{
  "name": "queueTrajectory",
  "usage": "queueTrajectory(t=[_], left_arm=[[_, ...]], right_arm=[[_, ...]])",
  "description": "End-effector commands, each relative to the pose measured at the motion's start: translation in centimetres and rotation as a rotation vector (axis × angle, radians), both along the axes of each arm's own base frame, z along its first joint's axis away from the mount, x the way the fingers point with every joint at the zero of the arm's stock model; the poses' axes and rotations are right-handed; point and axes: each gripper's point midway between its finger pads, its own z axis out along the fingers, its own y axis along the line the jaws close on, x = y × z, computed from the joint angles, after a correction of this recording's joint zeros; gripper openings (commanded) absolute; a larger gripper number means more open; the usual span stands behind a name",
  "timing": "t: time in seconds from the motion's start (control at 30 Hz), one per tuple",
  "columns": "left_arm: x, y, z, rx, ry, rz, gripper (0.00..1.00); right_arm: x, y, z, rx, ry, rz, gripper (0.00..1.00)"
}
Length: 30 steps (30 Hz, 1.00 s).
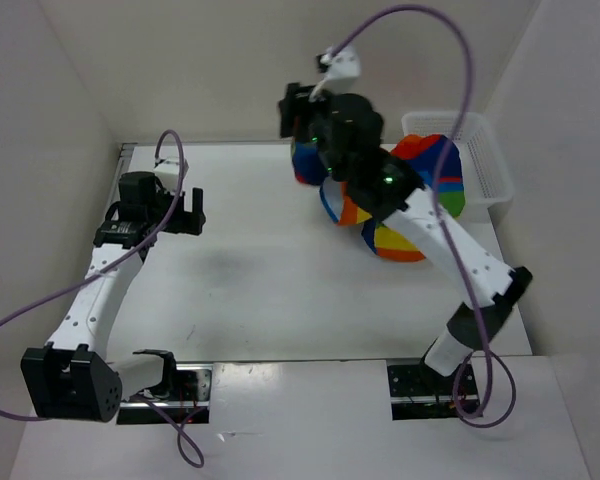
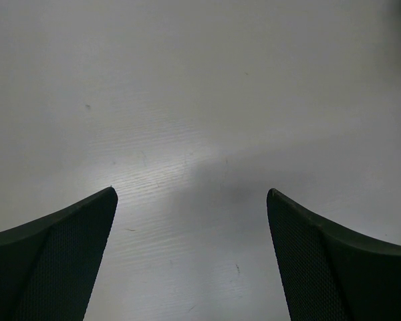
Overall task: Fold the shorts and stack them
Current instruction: Move the shorts to the center of the board
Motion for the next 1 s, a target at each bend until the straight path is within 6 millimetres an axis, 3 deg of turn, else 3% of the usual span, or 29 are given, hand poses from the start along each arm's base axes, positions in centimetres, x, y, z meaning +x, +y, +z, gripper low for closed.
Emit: queueTrajectory(t=[0.0, 0.03, 0.07, 0.1, 0.17, 0.23, 0.27, 0.37, 0.4, 0.47, 0.5, 0.6, 0.67, 0.77, 0.83, 0.97], left_arm=[[0.8, 2.3, 3.1, 0.047, -0.110, 0.093, 0.99], [0.7, 2.3, 3.5, 0.046, -0.122, 0.093, 0.99], [0.4, 2.3, 2.8, 0.047, -0.102, 0.093, 0.99], [0.4, 1.9, 2.8, 0.036, -0.102, 0.075, 0.99], [-0.6, 0.5, 1.5, -0.009, -0.045, 0.004, 0.99], [-1.3, -0.8, 0.8, -0.037, -0.013, -0.048, 0.99], [-1.8, -1.8, -0.3, -0.059, 0.027, -0.089, 0.99], [-2.5, -4.2, -2.2, -0.075, 0.087, -0.168, 0.99], [-2.8, -4.8, -3.6, -0.074, 0.126, -0.186, 0.99], [-2.8, -6.2, -4.4, -0.050, 0.132, -0.220, 0.99], [-2.8, -6.4, -4.7, -0.036, 0.141, -0.222, 0.99], [-3.1, -7.6, -5.7, -0.017, 0.162, -0.255, 0.99], [-3.4, -8.2, -6.3, -0.008, 0.173, -0.271, 0.99], [-3.7, -8.4, -6.7, -0.005, 0.184, -0.280, 0.99], [-4.0, -8.7, -7.0, -0.017, 0.195, -0.294, 0.99], [-4.2, -8.8, -6.5, -0.025, 0.178, -0.302, 0.99]], right_arm=[[-1.1, 9.7, -12.8, -0.186, 0.275, 0.329, 0.71], [-1.6, 10.5, -13.7, -0.196, 0.294, 0.380, 0.74], [-3.3, 12.2, -13.7, -0.195, 0.299, 0.483, 0.82], [-4.4, 12.6, -15.0, -0.214, 0.328, 0.527, 0.85], [-5.6, 12.3, -14.2, -0.180, 0.307, 0.565, 0.89], [-6.7, 9.7, -11.9, -0.126, 0.225, 0.521, 0.92], [-6.7, 6.7, -10.4, -0.087, 0.175, 0.455, 0.93], [-5.3, 1.2, -10.5, 0.021, 0.224, 0.291, 0.93], [-3.5, -3.4, -12.7, 0.026, 0.289, 0.119, 0.93], [-2.4, -7.7, -16.6, 0.054, 0.407, -0.072, 0.93], [-2.2, -11.3, -20.8, -0.014, 0.501, -0.217, 0.93], [-3.3, -15.5, -28.5, -0.072, 0.664, -0.425, 1.00], [-4.6, -16.6, -33.5, -0.077, 0.789, -0.498, 1.00], [-5.2, -18.4, -37.7, -0.010, 0.864, -0.612, 1.00], [-4.9, -20.1, -39.6, 0.057, 0.888, -0.676, 1.00], [-4.2, -21.2, -42.6, 0.146, 0.902, -0.752, 1.00]])
